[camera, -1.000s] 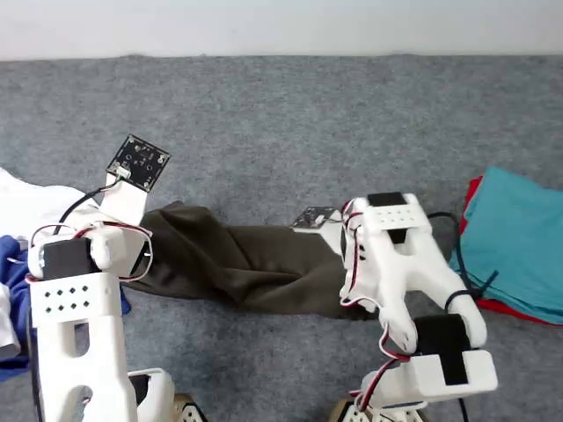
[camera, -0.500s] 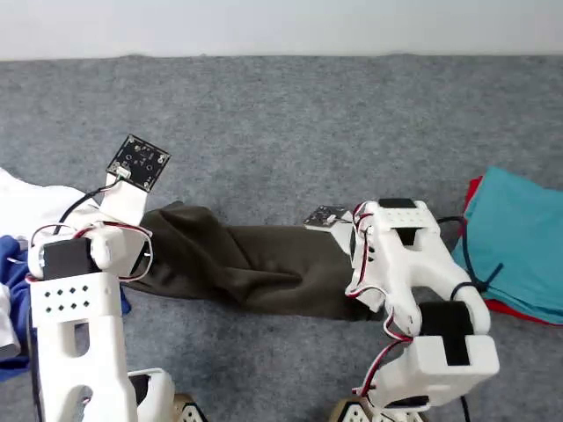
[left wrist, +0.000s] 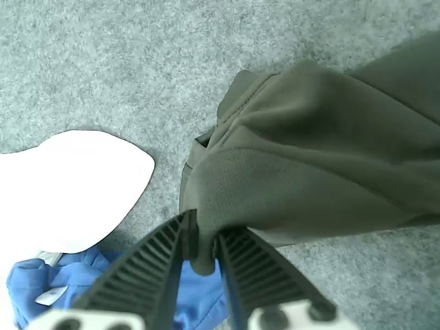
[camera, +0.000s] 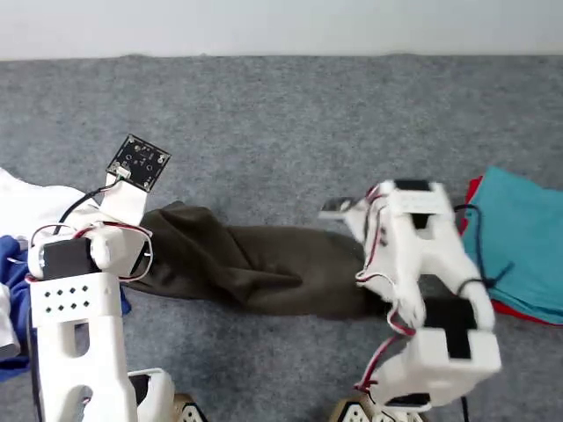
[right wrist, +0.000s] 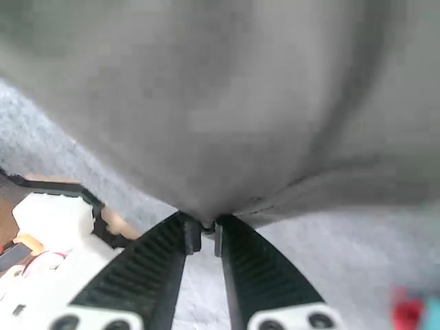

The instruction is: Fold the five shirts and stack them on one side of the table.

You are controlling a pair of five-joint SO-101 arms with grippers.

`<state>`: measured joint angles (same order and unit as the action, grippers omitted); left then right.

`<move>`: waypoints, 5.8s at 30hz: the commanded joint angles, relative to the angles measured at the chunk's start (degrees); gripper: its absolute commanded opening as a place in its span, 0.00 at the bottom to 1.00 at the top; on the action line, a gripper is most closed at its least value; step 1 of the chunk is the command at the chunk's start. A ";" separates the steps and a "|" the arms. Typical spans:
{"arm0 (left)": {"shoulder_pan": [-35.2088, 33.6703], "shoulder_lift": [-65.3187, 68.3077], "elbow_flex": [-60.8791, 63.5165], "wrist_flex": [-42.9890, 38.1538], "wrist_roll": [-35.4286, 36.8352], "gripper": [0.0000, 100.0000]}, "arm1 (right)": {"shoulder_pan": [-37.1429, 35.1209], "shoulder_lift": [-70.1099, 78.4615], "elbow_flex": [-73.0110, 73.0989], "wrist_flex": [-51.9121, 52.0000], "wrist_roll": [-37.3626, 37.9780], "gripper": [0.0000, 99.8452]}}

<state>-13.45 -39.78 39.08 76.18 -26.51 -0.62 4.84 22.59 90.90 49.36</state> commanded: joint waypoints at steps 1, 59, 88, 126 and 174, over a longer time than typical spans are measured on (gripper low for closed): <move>0.26 -0.70 -0.75 -0.62 0.35 0.01 | 2.95 -9.45 -9.49 6.90 3.16 0.01; 1.58 13.89 -30.81 6.77 5.01 0.01 | -33.80 -18.07 6.86 -3.56 -11.69 0.23; 1.23 13.89 -28.70 8.09 5.01 0.01 | -41.80 6.02 6.77 -15.87 -14.86 0.05; 1.58 13.89 -28.62 9.67 5.01 0.01 | -31.96 6.55 -15.56 4.26 -12.04 0.07; 1.23 -3.52 -37.76 9.58 5.45 0.02 | -7.96 -17.36 -50.46 11.38 -12.04 0.01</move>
<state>-12.04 -39.87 5.49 85.93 -21.93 -11.69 -7.47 -22.77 100.31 36.88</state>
